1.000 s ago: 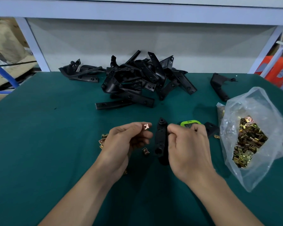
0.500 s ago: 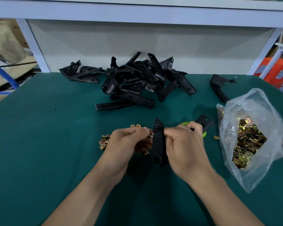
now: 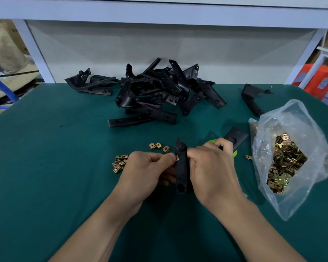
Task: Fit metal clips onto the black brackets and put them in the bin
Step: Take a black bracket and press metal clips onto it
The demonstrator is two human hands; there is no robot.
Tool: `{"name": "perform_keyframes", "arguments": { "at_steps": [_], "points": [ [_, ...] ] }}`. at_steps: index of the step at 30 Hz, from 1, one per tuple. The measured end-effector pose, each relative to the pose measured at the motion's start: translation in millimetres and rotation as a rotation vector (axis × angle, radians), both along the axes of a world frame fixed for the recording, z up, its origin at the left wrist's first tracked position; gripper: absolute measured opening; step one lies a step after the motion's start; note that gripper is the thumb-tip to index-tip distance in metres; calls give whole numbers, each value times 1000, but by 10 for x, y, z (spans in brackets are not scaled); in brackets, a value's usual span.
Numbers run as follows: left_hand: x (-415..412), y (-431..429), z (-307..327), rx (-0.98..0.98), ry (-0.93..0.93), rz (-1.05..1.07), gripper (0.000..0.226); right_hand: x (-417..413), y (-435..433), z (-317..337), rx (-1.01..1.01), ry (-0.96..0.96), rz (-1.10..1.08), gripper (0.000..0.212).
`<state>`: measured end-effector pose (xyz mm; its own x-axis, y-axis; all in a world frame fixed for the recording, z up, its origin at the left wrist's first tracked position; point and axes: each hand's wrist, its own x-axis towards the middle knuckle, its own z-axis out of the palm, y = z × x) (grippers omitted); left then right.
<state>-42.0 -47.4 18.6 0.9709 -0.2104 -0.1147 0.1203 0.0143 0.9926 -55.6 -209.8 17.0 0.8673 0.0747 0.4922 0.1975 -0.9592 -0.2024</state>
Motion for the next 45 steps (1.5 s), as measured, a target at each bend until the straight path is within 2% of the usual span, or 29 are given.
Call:
{"name": "perform_keyframes", "arguments": {
  "at_steps": [8, 14, 18, 23, 25, 28, 29, 31, 33, 37, 40, 42, 45],
  "points": [
    [27, 56, 32, 20, -82, -21, 31, -49, 61, 40, -118, -4, 46, 41],
    [35, 111, 74, 76, -163, -89, 36, -92, 100, 24, -124, 8, 64, 39],
    [77, 198, 81, 95, -178, -204, 35, -139, 94, 14, -113, 12, 98, 38],
    [143, 368, 131, 167, -97, -374, 27, -192, 192, 9, -63, -48, 157, 31],
    [114, 310, 136, 102, -73, -311, 30, -166, 176, 52, -27, -52, 136, 31],
    [50, 32, 113, -6, -4, -36, 37, -92, 96, 143, -40, -41, 17, 33],
    [6, -74, 91, 41, -36, 42, 40, -89, 76, 153, -29, -40, -21, 31],
    [-126, -221, 24, 235, -219, 140, 37, -105, 55, 142, -16, -20, -59, 30],
    [-251, -296, 24, 323, -356, 218, 12, -115, 41, 117, -38, 21, -49, 32],
    [-270, -341, -38, 408, -348, 282, 17, -69, 63, 95, -49, 42, -50, 39],
    [-231, -317, -75, 447, -330, 278, 38, -45, 96, 54, -67, 47, -62, 32],
    [-212, -289, -80, 470, -375, 270, 45, -38, 104, 48, -96, 47, -51, 29],
    [-178, -236, -93, 522, -444, 245, 40, -36, 112, 36, -124, 56, -35, 28]
  ]
}}
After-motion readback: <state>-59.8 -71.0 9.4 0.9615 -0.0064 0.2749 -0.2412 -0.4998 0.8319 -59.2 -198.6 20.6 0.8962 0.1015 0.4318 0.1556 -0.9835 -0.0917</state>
